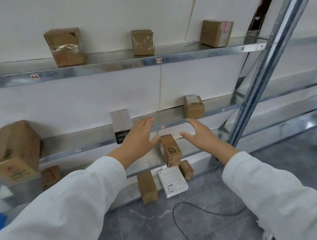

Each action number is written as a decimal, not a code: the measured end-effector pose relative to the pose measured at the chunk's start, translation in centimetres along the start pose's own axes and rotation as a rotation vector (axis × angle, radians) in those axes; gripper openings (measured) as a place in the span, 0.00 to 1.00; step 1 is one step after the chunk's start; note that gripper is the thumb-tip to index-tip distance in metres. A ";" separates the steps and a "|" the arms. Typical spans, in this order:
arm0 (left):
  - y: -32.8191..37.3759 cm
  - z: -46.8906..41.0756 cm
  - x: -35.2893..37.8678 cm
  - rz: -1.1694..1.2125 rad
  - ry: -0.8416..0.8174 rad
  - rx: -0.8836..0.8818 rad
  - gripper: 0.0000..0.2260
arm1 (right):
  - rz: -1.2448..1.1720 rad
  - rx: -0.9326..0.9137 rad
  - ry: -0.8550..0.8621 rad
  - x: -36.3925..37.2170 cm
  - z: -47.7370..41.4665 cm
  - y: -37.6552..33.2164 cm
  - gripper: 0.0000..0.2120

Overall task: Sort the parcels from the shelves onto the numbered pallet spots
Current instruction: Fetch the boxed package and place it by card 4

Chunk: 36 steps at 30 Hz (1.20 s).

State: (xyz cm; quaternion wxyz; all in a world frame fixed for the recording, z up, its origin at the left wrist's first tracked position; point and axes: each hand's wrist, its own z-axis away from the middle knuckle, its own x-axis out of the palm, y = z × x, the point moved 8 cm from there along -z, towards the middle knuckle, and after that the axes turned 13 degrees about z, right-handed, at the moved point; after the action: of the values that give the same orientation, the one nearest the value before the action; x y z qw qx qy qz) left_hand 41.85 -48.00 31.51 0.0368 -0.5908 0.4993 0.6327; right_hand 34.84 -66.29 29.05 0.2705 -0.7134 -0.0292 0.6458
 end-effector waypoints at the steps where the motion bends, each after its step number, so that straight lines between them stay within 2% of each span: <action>1: 1.0 -0.8 0.5 0.005 0.013 -0.008 0.29 | 0.008 -0.014 -0.005 -0.8 -0.5 1.0 0.31; 9: 7.6 -7.9 6.0 0.021 0.055 -0.093 0.31 | -0.017 -0.159 -0.025 -6.4 -4.1 8.4 0.31; 17: 10.2 -10.8 13.2 0.023 0.060 -0.195 0.31 | -0.011 -0.208 -0.121 -4.9 -6.7 15.9 0.32; 26: 4.3 -11.4 19.8 0.113 -0.006 -0.369 0.32 | -0.011 -0.160 -0.243 0.4 -10.3 21.0 0.31; 33: -2.5 -15.2 25.9 0.218 -0.091 -0.465 0.22 | 0.015 -0.028 -0.378 6.9 -15.3 23.6 0.30; 36: -5.9 -16.6 28.4 0.210 -0.124 -0.485 0.22 | 0.004 -0.019 -0.435 10.2 -17.7 24.1 0.30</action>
State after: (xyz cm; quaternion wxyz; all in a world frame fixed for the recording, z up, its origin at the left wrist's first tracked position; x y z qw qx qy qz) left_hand 48.91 -71.70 9.01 -0.1411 -0.4873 0.3886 0.7692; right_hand 45.71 -89.01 9.94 0.2497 -0.5598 -0.0914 0.7848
